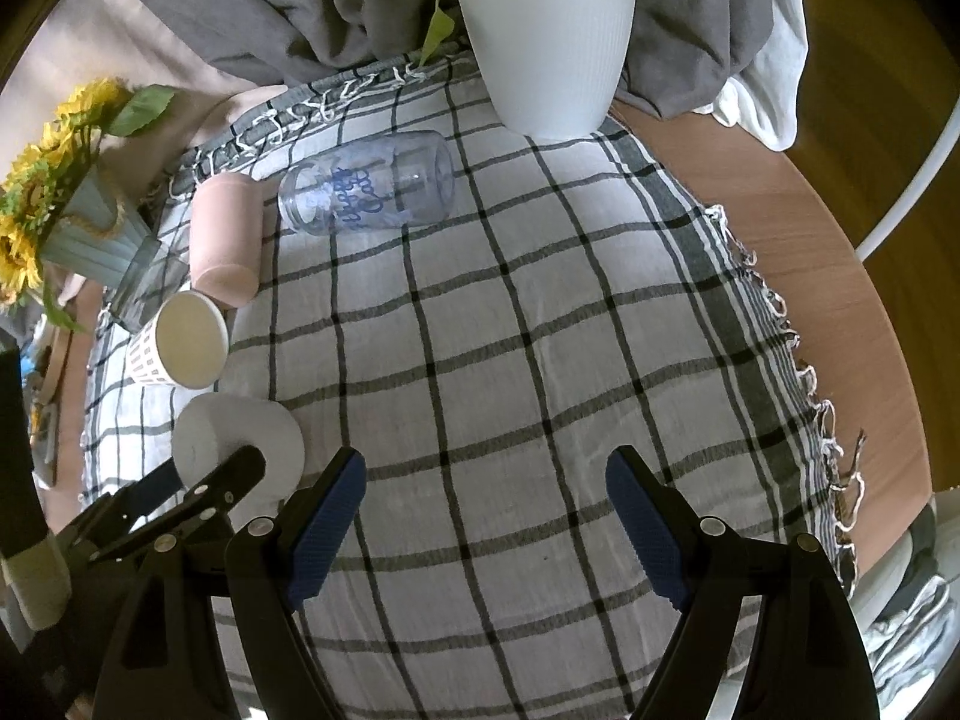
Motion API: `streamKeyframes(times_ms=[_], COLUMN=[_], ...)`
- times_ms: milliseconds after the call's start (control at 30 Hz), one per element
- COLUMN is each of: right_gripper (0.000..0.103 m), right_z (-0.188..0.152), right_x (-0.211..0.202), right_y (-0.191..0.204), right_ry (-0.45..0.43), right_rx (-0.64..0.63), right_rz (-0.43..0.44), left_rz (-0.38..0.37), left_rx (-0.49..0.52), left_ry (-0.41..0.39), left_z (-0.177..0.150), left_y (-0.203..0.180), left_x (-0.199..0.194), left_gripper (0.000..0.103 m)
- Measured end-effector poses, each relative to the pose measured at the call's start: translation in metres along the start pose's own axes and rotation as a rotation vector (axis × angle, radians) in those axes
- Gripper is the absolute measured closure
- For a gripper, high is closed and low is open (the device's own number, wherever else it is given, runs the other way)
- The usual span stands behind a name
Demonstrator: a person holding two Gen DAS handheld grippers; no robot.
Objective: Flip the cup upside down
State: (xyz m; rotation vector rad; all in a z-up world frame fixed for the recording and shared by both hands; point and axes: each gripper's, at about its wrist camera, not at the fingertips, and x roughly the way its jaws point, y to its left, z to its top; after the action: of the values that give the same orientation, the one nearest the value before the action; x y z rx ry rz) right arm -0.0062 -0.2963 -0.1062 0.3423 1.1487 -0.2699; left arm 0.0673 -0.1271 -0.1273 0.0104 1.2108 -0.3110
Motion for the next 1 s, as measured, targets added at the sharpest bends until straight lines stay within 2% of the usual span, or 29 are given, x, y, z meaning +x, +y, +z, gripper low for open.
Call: streamKeyframes(times_ms=[300, 533, 1000], right_gripper=[0.021, 0.021, 0.021], right_z=[0.000, -0.002, -0.014], right_x=[0.001, -0.008, -0.042], right_y=[-0.001, -0.001, 0.013], right_ry=[0.003, -0.015, -0.089], right_rx=[0.010, 0.003, -0.105], right_rz=[-0.012, -0.004, 0.059], left_rz=[-0.004, 0.030, 0.178], left_rx=[-0.015, -0.020, -0.046], left_ry=[-0.004, -0.074, -0.221], left_z=[0.002, -0.007, -0.043], left_y=[0.001, 0.000, 0.007], left_x=[0.000, -0.028, -0.089], left_gripper=[0.038, 0.019, 0.004])
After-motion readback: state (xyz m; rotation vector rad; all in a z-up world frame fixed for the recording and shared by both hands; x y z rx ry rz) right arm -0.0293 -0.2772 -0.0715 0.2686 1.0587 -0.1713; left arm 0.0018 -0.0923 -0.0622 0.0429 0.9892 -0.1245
